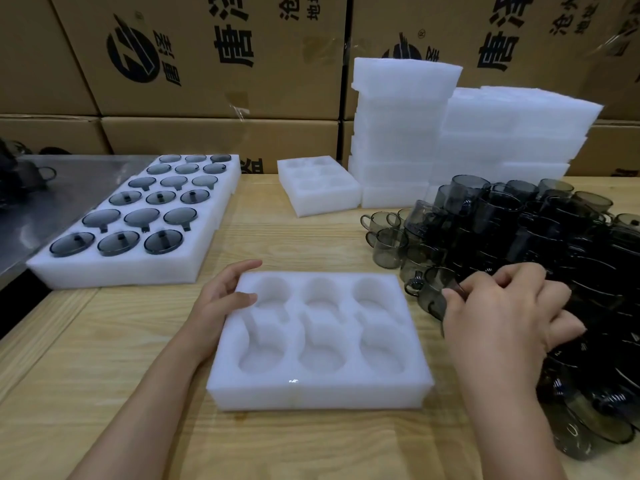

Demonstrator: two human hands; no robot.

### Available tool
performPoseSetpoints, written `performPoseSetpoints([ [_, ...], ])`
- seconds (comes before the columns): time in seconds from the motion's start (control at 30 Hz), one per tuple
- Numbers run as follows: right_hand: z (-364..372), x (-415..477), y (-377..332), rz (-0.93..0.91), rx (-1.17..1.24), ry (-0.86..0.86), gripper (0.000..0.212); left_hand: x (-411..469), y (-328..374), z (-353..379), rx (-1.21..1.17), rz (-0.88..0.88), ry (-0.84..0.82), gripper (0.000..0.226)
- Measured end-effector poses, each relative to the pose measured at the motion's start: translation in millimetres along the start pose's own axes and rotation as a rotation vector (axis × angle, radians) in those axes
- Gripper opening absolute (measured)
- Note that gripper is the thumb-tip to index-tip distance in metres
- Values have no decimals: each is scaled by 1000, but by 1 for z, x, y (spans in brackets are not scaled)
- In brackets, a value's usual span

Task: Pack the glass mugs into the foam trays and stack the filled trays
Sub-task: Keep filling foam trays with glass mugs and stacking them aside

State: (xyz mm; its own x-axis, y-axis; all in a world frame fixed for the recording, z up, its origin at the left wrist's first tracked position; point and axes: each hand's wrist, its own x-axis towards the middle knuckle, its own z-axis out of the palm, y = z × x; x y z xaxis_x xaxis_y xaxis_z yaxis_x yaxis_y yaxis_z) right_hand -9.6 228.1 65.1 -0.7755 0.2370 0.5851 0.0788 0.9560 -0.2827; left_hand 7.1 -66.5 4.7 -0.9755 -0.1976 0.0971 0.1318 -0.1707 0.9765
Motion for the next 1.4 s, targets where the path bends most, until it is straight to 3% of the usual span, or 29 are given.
performPoseSetpoints([
  [0.2, 2, -4, -11, -119, 264, 14, 14, 0, -1, -1, -24, -11, -2, 58],
  [0.33, 12, -7, -17, -214, 497, -45, 12, -3, 6, 0, -53, -11, 22, 47],
  [0.47, 19, -8, -21, -231, 693, -129, 9, -10, 38, 13, 285, 227, 165, 43],
  [0.57, 19, -9, -24, -233, 820, -170, 9, -16, 63, 47, 595, 366, -44, 54],
  [0.67, 18, -9, -27, -236, 902, -178, 11, -13, 62, 95, 862, 301, -300, 77],
  [0.73, 19, -11, -30, -237, 950, -178, 9, -6, 52, 122, 951, 290, -339, 84],
  [0.9, 22, -9, -29, -285, 1017, -180, 9, 9, 34, 138, 819, 285, -262, 57],
  [1.13, 29, 5, -19, 117, 1332, -549, 31, 14, 27, 130, 601, 199, -280, 54],
  [1.4, 31, 8, -11, 193, 1319, -430, 15, 14, 28, 127, 465, 147, -296, 56],
])
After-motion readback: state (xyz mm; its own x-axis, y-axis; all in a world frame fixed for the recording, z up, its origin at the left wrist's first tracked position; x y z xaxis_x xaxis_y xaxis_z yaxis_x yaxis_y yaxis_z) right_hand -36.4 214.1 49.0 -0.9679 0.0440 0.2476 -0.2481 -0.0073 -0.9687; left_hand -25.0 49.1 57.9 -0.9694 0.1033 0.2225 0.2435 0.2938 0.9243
